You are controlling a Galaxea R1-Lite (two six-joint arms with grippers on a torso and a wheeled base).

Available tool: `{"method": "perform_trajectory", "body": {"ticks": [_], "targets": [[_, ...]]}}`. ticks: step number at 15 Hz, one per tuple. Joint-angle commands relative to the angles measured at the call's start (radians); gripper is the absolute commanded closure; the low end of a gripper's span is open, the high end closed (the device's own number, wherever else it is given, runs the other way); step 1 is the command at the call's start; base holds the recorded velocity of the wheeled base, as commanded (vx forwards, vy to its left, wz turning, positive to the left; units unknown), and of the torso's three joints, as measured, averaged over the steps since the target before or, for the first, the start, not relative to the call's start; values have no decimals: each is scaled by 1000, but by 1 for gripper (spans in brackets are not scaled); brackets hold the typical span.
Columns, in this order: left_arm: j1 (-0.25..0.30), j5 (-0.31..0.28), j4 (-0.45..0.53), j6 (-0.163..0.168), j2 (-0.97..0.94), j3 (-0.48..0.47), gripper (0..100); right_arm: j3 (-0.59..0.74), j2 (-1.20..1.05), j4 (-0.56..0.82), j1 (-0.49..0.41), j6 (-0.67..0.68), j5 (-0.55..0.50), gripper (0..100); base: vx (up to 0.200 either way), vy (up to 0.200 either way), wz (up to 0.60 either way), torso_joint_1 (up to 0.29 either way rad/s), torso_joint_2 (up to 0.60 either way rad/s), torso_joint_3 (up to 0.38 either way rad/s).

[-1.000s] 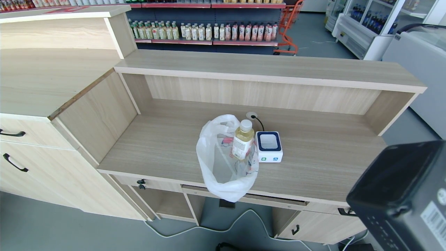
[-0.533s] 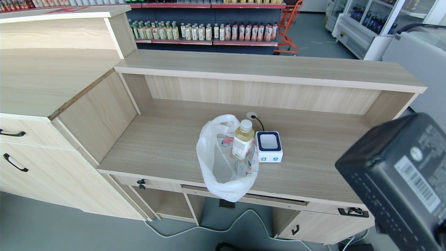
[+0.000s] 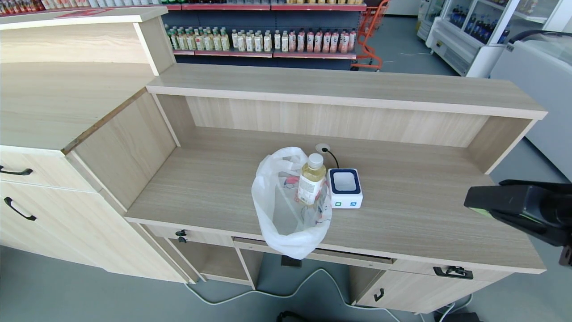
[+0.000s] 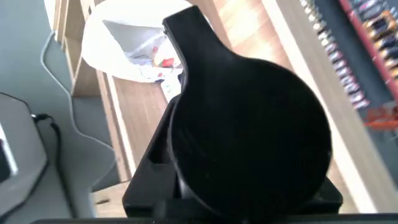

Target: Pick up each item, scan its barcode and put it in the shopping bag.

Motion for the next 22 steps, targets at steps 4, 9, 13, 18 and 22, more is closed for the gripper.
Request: {"method": "perform_trajectory", "body": {"ticks": [4, 9, 13, 18, 22], "targets": [[0, 0, 0, 0, 0, 0, 0, -8, 110, 40, -139, 529, -89, 100, 0, 0, 0, 0, 0, 0], [0, 0, 0, 0, 0, 0, 0, -134, 308, -90, -139, 1121, -118, 100, 0, 0, 0, 0, 0, 0], [0, 0, 0, 0, 0, 0, 0, -153, 521, -389, -125, 1317, -118, 100, 0, 0, 0, 0, 0, 0], [0, 0, 0, 0, 0, 0, 0, -283, 730, -466, -65, 1431, -120, 100, 0, 0, 0, 0, 0, 0], [0, 0, 0, 0, 0, 0, 0, -377, 811, -495, -14, 1489, -120, 100, 0, 0, 0, 0, 0, 0]]}}
